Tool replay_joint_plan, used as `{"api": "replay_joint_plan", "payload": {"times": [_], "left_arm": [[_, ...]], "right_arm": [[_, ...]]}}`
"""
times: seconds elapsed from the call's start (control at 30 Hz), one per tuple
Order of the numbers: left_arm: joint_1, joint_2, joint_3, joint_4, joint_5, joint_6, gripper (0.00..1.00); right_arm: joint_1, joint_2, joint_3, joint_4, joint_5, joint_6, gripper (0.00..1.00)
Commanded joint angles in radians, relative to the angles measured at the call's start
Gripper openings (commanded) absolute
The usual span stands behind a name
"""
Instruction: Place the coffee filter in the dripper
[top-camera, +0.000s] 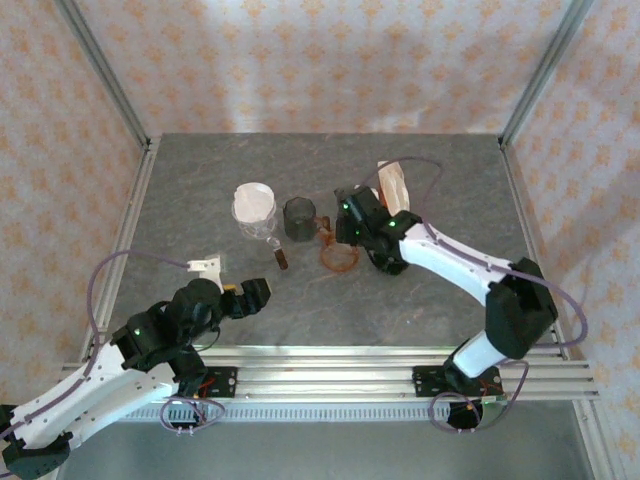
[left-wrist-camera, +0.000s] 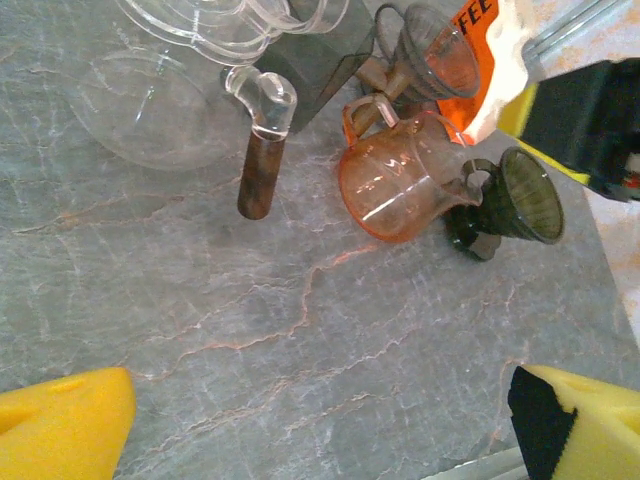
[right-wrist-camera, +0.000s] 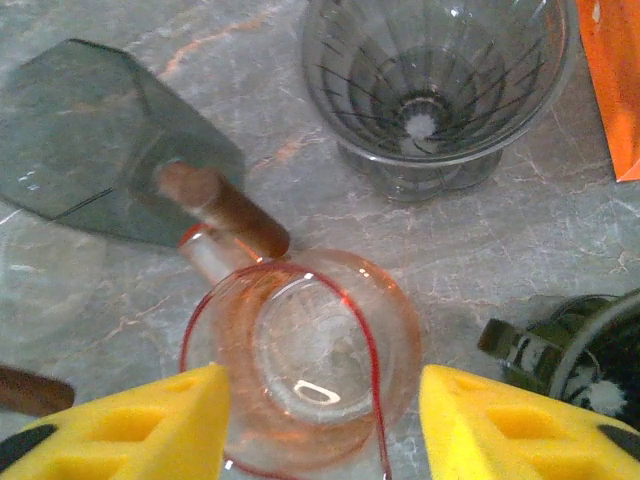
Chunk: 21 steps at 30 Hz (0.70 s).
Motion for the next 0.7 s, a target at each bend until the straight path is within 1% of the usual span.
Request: {"api": "replay_joint_plan", "payload": {"times": [0.0,0.17,0.3,0.37,0.5,0.67], "left_arm": [[0.012,-0.014,-0.008,0.018,0.009,-0.014,0.97],[0.011,-0.044,-0.011,0.004,-0.004,-0.016,0.98],[0.012,-0.048,-0.005,-0.008,-0.005,-0.015,0.99],[0.012,-0.049,-0.001,-0.016,-0.008,-0.011,0.99],[0.012,-0.054,0.001,-0.022,-0.013,-0.008,0.99],[0.012,-0.055,0.002,-0.015,-0.016,-0.009,0.99]], "right_arm": [[-0.035,0.078,0.069,-0.089,-0.057,-0.088,0.5],[-0.046,0.177,0.143,-0.126,-0.048,-0.124,0.44],[-0.049,0.222,0.168,-0.137,-0.031,-0.126,0.41],[-0.049,0.238,0.174,-0.144,-0.029,-0.127,0.37],[-0.049,0.245,0.165,-0.144,-0.044,-0.134,0.26],[-0.045,0.216,0.141,-0.142,-0.063,-0.146,0.11]]}}
